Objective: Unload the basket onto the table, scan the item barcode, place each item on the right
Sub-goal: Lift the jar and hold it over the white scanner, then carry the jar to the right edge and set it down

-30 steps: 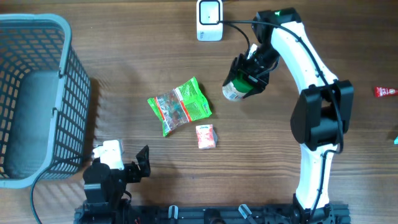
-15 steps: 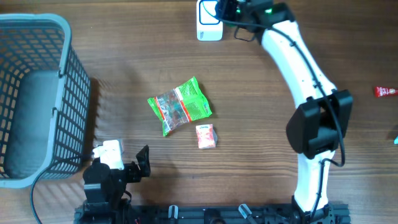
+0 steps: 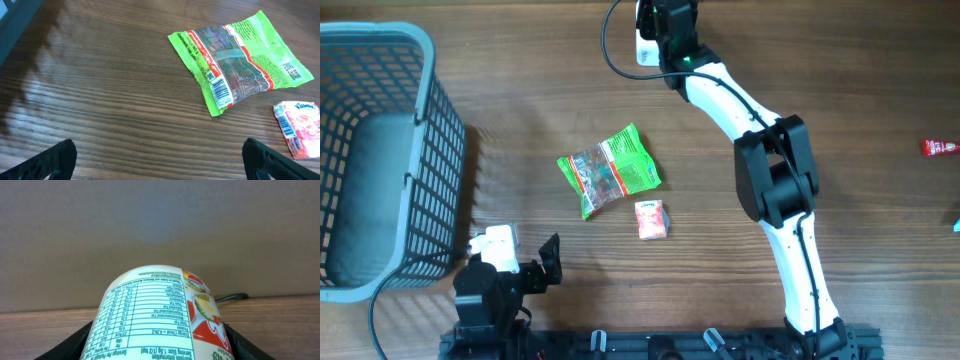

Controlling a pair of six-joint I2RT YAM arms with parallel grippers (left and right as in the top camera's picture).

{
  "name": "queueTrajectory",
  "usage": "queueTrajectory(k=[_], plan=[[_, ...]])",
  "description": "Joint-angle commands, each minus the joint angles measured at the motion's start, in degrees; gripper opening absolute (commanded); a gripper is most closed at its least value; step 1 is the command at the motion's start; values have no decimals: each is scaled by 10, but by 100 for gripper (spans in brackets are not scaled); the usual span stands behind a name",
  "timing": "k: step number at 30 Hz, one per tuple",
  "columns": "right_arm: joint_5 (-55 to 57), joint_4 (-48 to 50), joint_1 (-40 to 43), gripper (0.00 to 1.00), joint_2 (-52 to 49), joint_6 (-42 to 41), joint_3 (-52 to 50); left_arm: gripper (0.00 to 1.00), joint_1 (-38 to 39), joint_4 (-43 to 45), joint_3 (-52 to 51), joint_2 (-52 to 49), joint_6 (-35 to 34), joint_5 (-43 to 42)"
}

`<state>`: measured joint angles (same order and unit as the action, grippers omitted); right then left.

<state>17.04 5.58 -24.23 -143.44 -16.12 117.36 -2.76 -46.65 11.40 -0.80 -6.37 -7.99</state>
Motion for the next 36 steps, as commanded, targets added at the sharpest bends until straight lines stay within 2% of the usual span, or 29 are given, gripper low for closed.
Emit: queueTrajectory(k=[1, 5, 8, 10, 11, 12, 14, 16, 18, 19, 21, 22, 23, 24, 26, 29, 32, 36], plan=[[14, 13, -1, 50, -14, 12, 6, 100, -2, 1, -6, 4, -3, 2], [15, 27, -1, 51, -7, 90, 7, 100, -2, 1, -6, 4, -3, 1], [16, -9, 0, 52, 23, 97, 7, 100, -2, 1, -6, 4, -3, 2], [16, -68, 7, 54, 63, 97, 7, 100, -2, 1, -6, 4, -3, 2], [16, -106, 13, 56, 83, 98, 7, 100, -2, 1, -6, 4, -3, 2], [16, -186, 32, 56, 121, 102, 7, 100, -2, 1, -6, 4, -3, 2], [16, -272, 66, 52, 159, 101, 7, 100, -2, 1, -6, 4, -3, 2], [10, -389, 123, 53, 189, 92, 7, 100, -2, 1, -6, 4, -3, 2], [9, -491, 168, 59, 195, 40, 7, 100, -2, 1, -6, 4, -3, 1], [-19, -582, 210, 62, 195, -10, 7, 100, -2, 1, -6, 4, -3, 2], [-127, -698, 281, 54, 190, -23, 5, 100, -2, 1, -6, 4, -3, 2], [-185, -760, 342, 49, 190, -23, 2, 100, -2, 1, -6, 4, -3, 1], [-200, -781, 373, 49, 190, -23, 2, 100, -2, 1, -6, 4, -3, 2], [-200, -796, 411, 49, 190, -22, 2, 100, -2, 1, -6, 4, -3, 2], [-194, -800, 482, 61, 190, -18, 0, 100, -2, 1, -6, 4, -3, 2], [-194, -775, 557, 69, 190, -19, -25, 100, -2, 1, -6, 4, -3, 2], [-195, -736, 649, 69, 186, -21, -90, 100, -2, 1, -6, 4, -3, 2], [-195, -694, 727, 68, 179, -40, -133, 100, -2, 1, -6, 4, -3, 2]])
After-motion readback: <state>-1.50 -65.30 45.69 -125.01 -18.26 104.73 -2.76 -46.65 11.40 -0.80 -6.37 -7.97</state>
